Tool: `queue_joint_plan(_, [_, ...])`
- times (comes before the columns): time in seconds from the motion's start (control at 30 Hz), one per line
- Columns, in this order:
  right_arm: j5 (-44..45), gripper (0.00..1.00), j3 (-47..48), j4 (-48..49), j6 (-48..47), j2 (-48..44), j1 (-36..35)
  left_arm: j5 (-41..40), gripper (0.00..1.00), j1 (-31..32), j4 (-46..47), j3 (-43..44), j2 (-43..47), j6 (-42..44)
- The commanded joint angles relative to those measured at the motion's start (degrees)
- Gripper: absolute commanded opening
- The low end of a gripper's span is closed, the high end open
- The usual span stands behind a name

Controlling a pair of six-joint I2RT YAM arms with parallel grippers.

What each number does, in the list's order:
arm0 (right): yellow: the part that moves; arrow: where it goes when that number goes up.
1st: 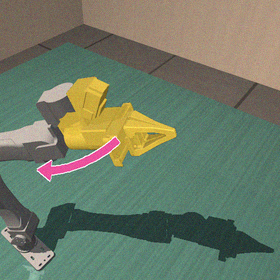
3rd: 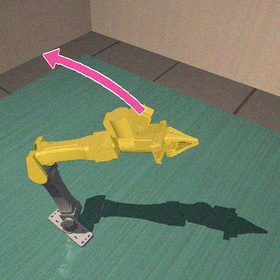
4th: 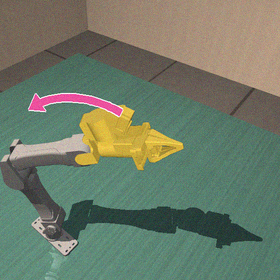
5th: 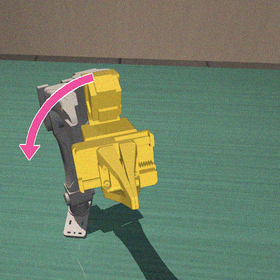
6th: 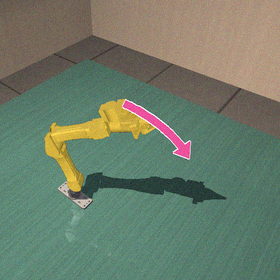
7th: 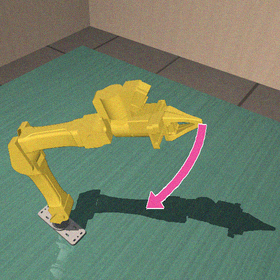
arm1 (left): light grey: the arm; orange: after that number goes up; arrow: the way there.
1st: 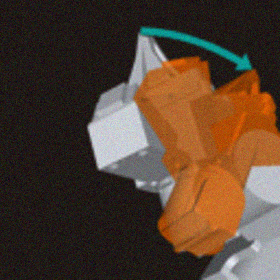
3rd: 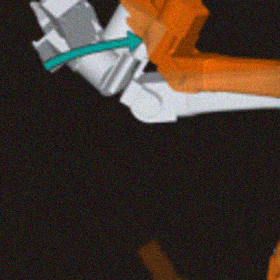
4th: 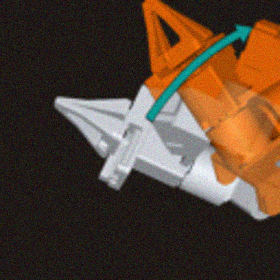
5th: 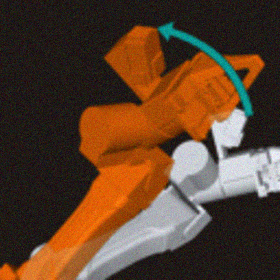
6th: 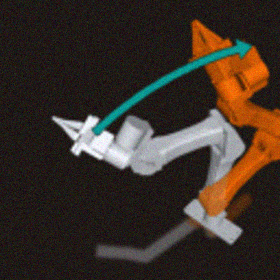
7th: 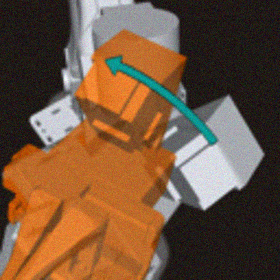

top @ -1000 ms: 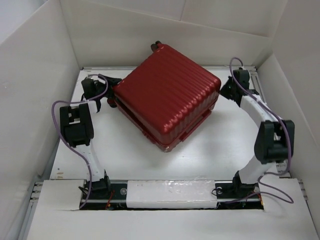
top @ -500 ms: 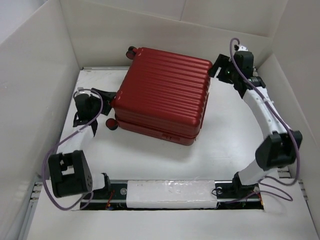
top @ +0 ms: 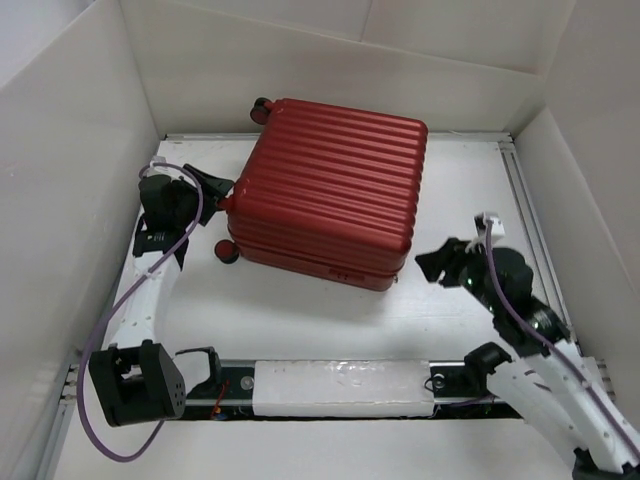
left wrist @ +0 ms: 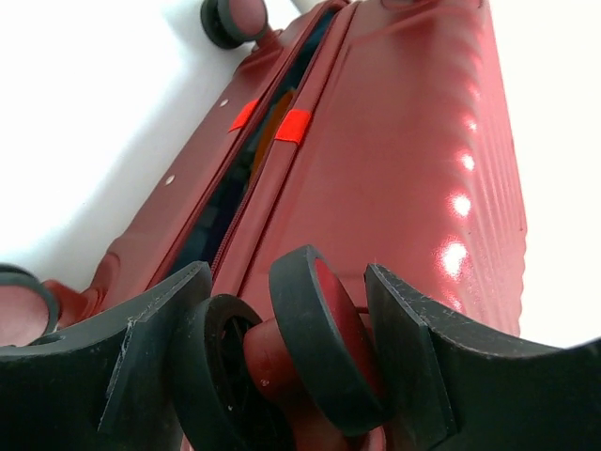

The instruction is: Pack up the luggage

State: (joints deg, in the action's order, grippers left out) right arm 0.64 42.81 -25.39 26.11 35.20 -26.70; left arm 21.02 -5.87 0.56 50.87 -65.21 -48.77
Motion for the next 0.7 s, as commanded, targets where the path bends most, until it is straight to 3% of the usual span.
queue_joint_plan(0.0, [1.4,0.55,-8.9,1.3,7.2,-10.2,-1.6,7.8,0.00,2.4,1.0,4.7,4.8,2.3])
queue_joint_plan(0.03, [-2.5,0.46,-13.1,2.3,7.2,-11.4,-1.6,7.8,0.00,2.4,1.0,3.6,5.4,2.3])
queue_joint_plan(0.1, [-5.1,0.40,-16.1,5.6,8.0,-11.4,-2.4,6.9,0.00,2.4,1.0,0.9,5.4,2.8])
queue_joint_plan(0.2, [-6.4,0.37,-18.4,8.6,6.5,-7.1,-4.8,6.8,0.00,2.4,1.7,-1.7,5.9,3.4])
queue_joint_plan(0.4, [-0.4,0.63,-17.0,10.3,3.7,-2.2,-9.7,5.8,0.00,2.4,1.7,-3.5,4.5,6.1])
queue_joint_plan(0.67, [6.5,0.63,-20.0,19.0,1.7,1.3,-11.0,4.5,0.00,2.4,2.3,-4.0,3.2,7.2])
